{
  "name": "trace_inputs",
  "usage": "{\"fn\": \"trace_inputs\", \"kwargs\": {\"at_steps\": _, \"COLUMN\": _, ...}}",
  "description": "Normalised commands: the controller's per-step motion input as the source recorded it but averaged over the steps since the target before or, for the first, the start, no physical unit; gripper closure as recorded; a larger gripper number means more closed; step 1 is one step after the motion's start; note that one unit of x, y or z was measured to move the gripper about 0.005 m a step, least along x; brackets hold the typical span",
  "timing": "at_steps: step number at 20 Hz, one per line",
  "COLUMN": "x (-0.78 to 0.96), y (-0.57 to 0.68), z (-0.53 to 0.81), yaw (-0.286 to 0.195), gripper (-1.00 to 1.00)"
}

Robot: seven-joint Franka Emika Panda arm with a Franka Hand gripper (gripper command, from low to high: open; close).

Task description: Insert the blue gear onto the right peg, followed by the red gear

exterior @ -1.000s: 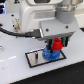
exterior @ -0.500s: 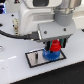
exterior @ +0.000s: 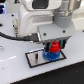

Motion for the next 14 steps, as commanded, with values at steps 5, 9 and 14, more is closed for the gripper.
{"fn": "trace_inputs", "kwargs": {"at_steps": 5, "x": 0.27, "y": -0.16, "z": 0.46, "yaw": 0.0, "gripper": 1.0}}
{"fn": "trace_inputs", "kwargs": {"at_steps": 9, "x": 0.15, "y": -0.06, "z": 0.08, "yaw": 0.0, "gripper": 1.0}}
{"fn": "trace_inputs", "kwargs": {"at_steps": 14, "x": 0.19, "y": -0.06, "z": -0.03, "yaw": 0.0, "gripper": 1.0}}
